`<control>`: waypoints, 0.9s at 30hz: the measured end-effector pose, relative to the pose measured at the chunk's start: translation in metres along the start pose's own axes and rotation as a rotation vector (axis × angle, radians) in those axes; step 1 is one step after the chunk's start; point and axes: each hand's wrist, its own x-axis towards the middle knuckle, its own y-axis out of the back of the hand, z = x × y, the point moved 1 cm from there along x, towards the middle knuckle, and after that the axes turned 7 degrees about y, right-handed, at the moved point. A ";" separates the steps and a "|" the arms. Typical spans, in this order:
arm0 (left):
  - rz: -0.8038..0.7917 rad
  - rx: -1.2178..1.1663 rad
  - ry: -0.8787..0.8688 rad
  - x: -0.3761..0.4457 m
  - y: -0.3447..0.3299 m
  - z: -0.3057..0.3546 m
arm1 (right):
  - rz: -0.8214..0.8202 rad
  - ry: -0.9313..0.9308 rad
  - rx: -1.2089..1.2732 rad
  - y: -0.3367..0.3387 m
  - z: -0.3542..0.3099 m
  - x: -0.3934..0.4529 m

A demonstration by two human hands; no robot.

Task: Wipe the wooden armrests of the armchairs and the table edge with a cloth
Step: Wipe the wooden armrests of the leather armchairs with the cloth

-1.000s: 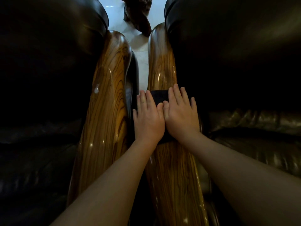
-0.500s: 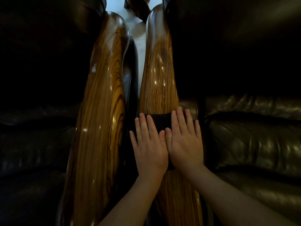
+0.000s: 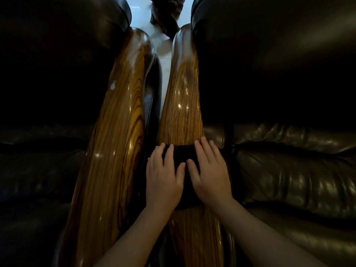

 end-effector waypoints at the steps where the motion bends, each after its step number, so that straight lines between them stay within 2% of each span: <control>1: -0.002 -0.029 -0.032 0.008 0.010 -0.004 | 0.014 -0.008 0.090 0.007 0.005 0.004; 4: -0.112 -0.094 -0.111 0.038 0.038 -0.018 | 0.034 -0.127 0.416 0.029 0.028 0.020; 7: -0.274 -0.254 -0.004 0.067 0.056 -0.028 | -0.080 -0.264 0.632 0.045 0.048 0.037; 10: -0.382 -0.305 0.056 0.080 0.062 -0.032 | -0.194 -0.257 0.624 0.051 0.057 0.050; 13: -0.483 -0.197 0.076 0.084 0.061 -0.028 | -0.350 -0.251 0.621 0.054 0.057 0.061; 16: -0.487 -0.079 0.055 0.085 0.059 -0.020 | -0.453 -0.240 0.588 0.055 0.051 0.071; 22: -0.533 -0.007 0.092 0.089 0.062 -0.005 | -0.426 -0.186 0.359 0.056 0.045 0.083; 27: -0.578 0.094 -0.013 0.085 0.065 0.004 | -0.379 -0.106 0.205 0.054 0.043 0.080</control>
